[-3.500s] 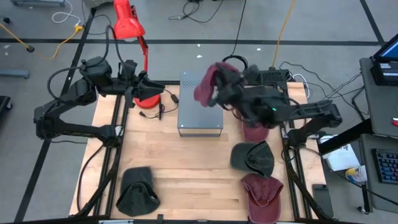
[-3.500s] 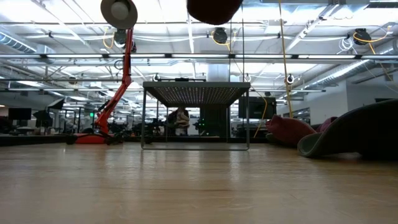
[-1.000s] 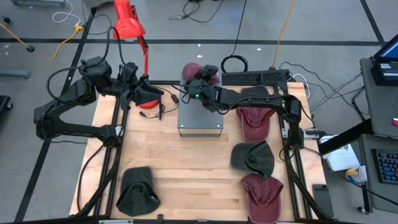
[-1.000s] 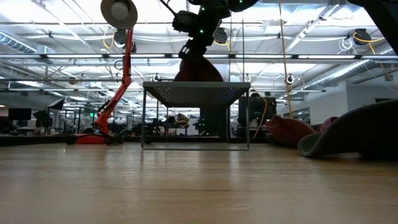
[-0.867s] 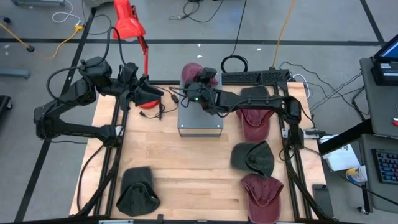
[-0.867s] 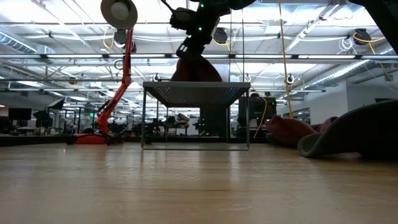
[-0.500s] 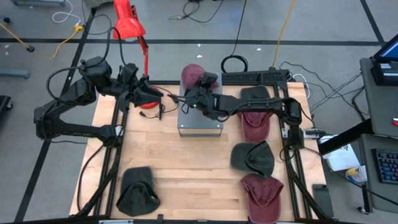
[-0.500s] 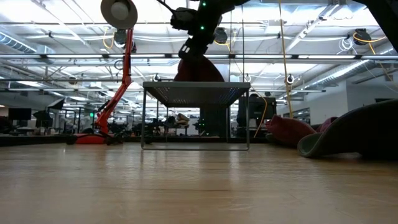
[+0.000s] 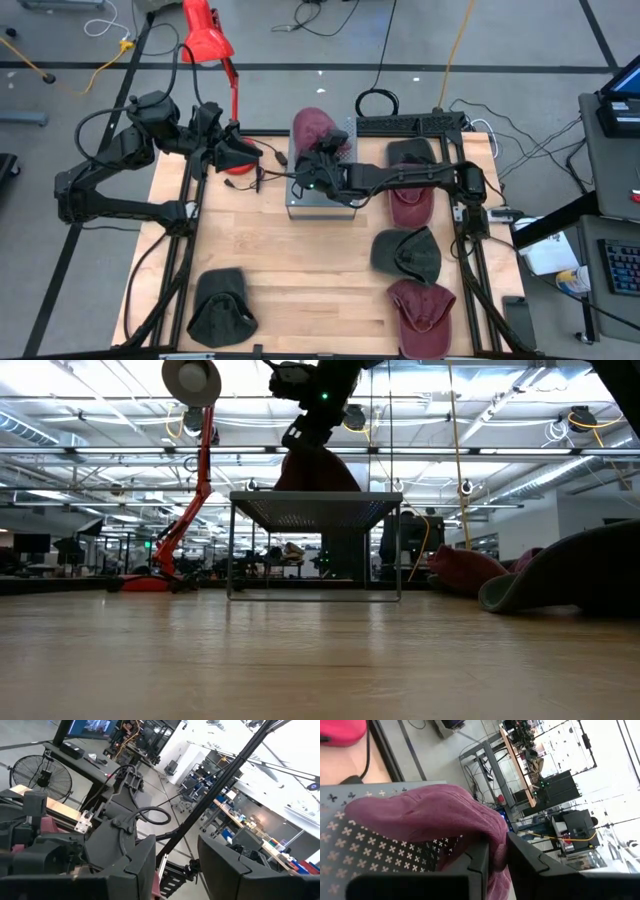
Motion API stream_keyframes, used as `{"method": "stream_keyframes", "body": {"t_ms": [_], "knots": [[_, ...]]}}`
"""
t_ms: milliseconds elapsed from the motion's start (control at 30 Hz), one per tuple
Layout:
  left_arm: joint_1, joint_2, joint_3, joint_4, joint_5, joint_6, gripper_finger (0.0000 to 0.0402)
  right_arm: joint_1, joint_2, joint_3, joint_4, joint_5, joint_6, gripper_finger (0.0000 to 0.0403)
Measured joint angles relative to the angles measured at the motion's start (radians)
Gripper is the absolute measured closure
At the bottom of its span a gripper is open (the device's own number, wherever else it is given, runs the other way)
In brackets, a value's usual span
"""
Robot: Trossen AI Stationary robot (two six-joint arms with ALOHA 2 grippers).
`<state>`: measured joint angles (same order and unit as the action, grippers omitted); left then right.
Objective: Pick & Place hat
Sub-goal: Put the left red cap on the shelf
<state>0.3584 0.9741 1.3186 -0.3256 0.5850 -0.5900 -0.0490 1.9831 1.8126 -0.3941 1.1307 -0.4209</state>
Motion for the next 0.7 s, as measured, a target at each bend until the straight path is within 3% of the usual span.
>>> {"method": "stream_keyframes", "body": {"t_ms": [433,700], "knots": [[0.000,0.000,0.000,0.000,0.000,-0.003,0.0252,0.024,-0.046,0.000,-0.006,-0.009,0.051,0.0191],[0.000,0.000,0.000,0.000,-0.001,-0.002,0.0252,0.055,-0.104,0.001,-0.024,-0.019,0.121,0.0168]]}}
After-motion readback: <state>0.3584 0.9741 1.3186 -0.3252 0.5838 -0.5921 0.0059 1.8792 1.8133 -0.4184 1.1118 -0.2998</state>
